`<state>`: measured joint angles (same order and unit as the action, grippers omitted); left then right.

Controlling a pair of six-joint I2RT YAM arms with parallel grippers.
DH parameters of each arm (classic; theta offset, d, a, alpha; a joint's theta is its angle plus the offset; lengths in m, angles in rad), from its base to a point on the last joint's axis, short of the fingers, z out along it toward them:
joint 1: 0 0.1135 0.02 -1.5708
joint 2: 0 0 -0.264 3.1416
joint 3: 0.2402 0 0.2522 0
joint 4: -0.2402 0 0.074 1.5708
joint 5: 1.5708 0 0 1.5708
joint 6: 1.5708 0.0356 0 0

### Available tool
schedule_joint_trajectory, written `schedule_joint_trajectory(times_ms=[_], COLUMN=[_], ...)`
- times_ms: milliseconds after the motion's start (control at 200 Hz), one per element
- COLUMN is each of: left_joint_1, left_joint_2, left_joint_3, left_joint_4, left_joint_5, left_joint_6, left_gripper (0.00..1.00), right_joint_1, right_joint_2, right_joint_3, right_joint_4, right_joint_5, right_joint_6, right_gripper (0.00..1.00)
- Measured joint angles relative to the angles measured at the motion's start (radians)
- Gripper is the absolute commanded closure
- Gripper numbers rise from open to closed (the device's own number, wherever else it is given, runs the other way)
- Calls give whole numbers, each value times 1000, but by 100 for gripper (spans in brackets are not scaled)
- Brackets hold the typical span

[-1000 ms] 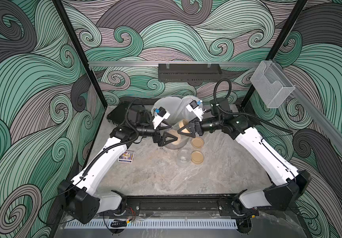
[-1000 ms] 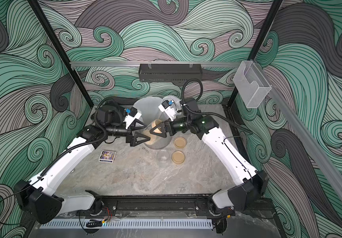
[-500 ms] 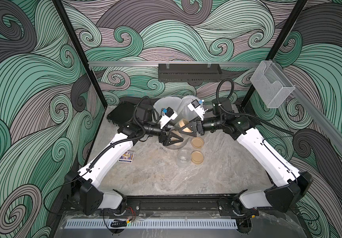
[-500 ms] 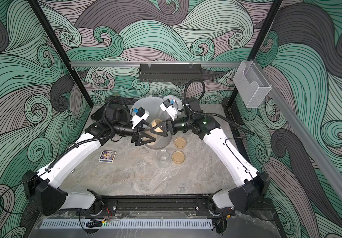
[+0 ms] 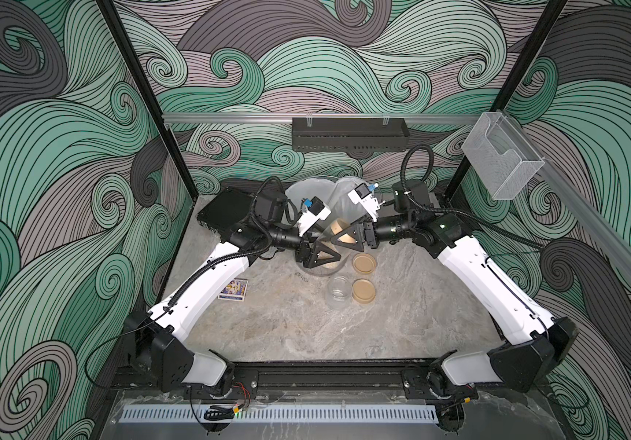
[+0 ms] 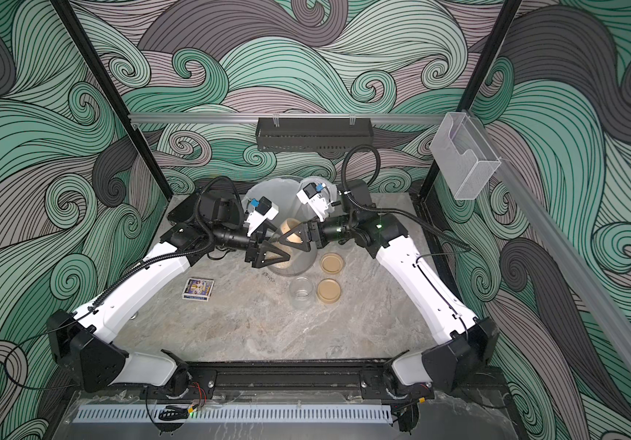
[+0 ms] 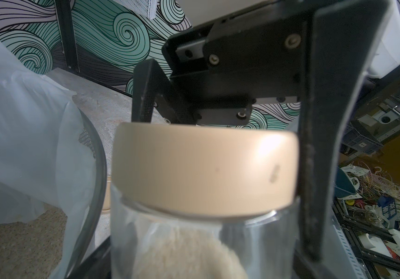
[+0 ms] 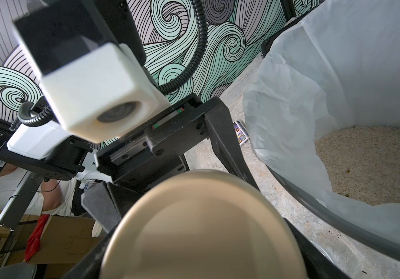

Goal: Empty moldy rice from jars
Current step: Pick up the jar from the center of the board.

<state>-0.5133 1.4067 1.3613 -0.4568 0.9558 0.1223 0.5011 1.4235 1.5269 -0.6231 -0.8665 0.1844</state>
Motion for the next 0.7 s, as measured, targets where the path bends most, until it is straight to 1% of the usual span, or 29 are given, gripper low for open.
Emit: schedule_joint_trajectory(times_ms=[45, 240, 365, 560, 700], left_joint_1=[-1, -1, -1, -2, -9], left_joint_2=[0, 3, 20, 26, 26], left_joint_3=[0, 0, 0, 0, 0], left_joint_4=[2, 6, 8, 11, 22], left_joint_5=[-1, 0, 17, 30, 35], left_joint_6=[-4, -8, -9, -10, -15], left_gripper=[62, 38, 27, 15, 12], right_joint_1=[0, -1, -2, -2, -4], right_joint_2=[0, 0, 0, -6, -21], right_joint_3=[0, 0, 0, -6, -13], right_joint_4=[2, 8, 1, 0, 2], right_joint_5=[0, 2, 16, 22, 27], right_joint_6=[0, 0, 0, 15, 29], right_gripper=[34, 35, 36, 36, 36])
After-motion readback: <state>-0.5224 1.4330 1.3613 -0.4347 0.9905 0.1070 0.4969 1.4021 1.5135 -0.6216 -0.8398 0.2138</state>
